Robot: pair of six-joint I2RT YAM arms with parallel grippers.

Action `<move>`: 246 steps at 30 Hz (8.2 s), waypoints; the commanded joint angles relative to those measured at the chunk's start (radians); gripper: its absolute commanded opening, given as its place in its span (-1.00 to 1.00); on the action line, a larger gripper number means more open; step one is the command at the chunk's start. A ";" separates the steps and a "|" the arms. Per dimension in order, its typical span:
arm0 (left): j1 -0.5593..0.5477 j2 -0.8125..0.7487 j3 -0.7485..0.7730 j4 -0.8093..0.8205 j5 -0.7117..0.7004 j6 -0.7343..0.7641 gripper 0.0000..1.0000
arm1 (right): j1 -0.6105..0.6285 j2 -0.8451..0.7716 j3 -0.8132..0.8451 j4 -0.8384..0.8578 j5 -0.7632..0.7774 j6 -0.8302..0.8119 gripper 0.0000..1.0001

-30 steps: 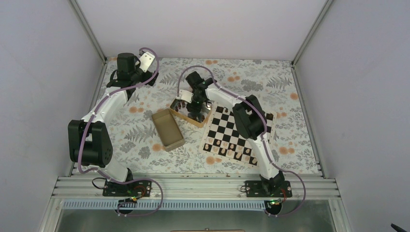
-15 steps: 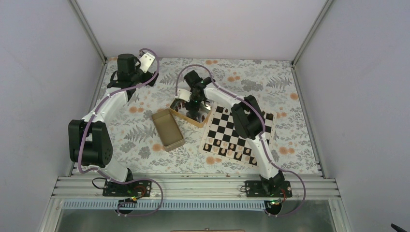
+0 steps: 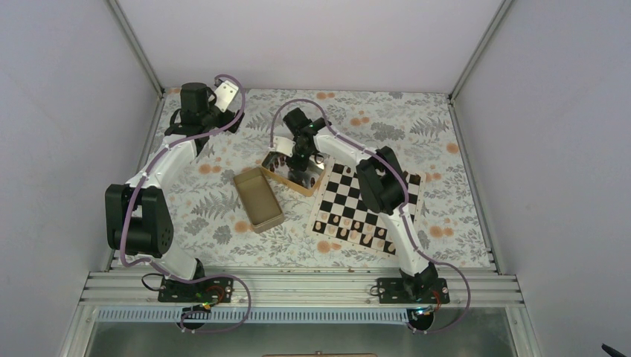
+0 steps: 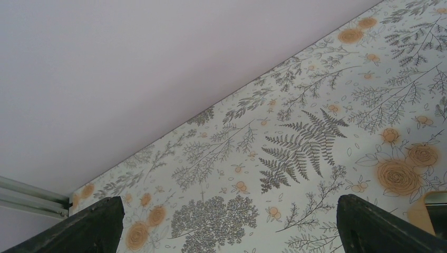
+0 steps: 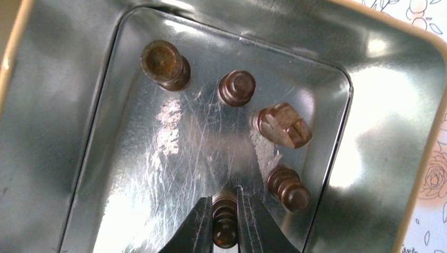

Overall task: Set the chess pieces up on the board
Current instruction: Pick up the chess piece from the storage box, then place the chess piece on the chessboard, then pick up the chess piece from the storage box.

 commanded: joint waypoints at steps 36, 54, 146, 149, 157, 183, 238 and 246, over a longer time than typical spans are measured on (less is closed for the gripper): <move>0.002 -0.036 0.004 0.008 -0.014 0.004 1.00 | -0.338 -0.282 -0.243 0.000 -0.056 -0.022 -0.84; -0.001 -0.032 0.017 -0.003 -0.006 -0.001 1.00 | -0.435 -0.643 -0.665 0.041 -0.105 0.008 -0.81; -0.003 -0.045 0.011 -0.005 -0.010 0.007 1.00 | -0.340 -0.679 -0.486 -0.004 -0.165 0.024 -0.30; -0.003 -0.046 0.012 -0.005 -0.006 0.005 1.00 | -0.264 -0.620 -0.407 0.008 -0.152 0.030 -0.24; -0.003 -0.051 0.011 -0.005 -0.005 0.002 1.00 | -0.126 -0.414 -0.233 0.054 -0.160 0.035 -0.27; -0.003 -0.048 0.018 -0.026 -0.008 0.008 1.00 | 0.023 -0.078 0.060 -0.420 0.160 0.076 -0.16; 0.010 -0.059 -0.010 0.003 -0.004 0.011 1.00 | 0.020 0.030 0.077 -0.474 0.186 0.060 -0.26; 0.011 -0.058 -0.010 0.005 -0.003 0.011 1.00 | 0.018 0.026 0.082 -0.473 0.190 0.058 -0.58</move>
